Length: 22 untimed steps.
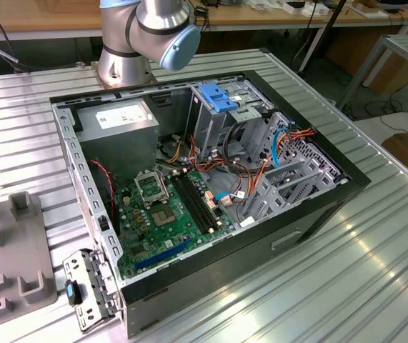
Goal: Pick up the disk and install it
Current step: 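Pick up the disk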
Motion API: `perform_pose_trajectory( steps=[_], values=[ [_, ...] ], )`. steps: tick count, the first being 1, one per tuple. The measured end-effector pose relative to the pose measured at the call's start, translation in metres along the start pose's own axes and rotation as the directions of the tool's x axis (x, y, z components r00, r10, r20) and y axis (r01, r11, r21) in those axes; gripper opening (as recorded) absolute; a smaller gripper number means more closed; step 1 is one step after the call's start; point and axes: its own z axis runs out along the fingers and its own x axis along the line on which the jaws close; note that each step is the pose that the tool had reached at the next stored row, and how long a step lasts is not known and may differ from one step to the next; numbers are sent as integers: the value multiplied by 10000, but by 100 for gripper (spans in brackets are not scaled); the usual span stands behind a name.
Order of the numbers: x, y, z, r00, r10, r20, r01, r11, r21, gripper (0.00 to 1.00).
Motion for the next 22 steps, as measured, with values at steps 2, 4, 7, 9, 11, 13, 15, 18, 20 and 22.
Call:
perform_pose_trajectory(
  steps=[2,4,7,9,11,13,15,18,20,22],
  values=[
    [0,0,-1,9982,-608,11,608,9982,5,38],
    [0,0,-1,9973,-728,14,728,9973,7,38],
    [0,0,0,9973,-734,14,734,9973,8,38],
    [0,0,3,9987,-501,9,501,9987,3,38],
    [0,0,4,9996,-299,6,299,9996,2,38],
    [1,0,8,10000,-29,0,29,10000,-1,38],
    [0,0,9,10000,66,-2,-66,10000,-2,38],
    [0,0,9,10000,95,-2,-95,10000,-1,38],
    [0,0,9,9999,102,-2,-102,9999,-2,38],
    [0,0,9,9999,109,-2,-109,9999,-2,38]
  ],
)
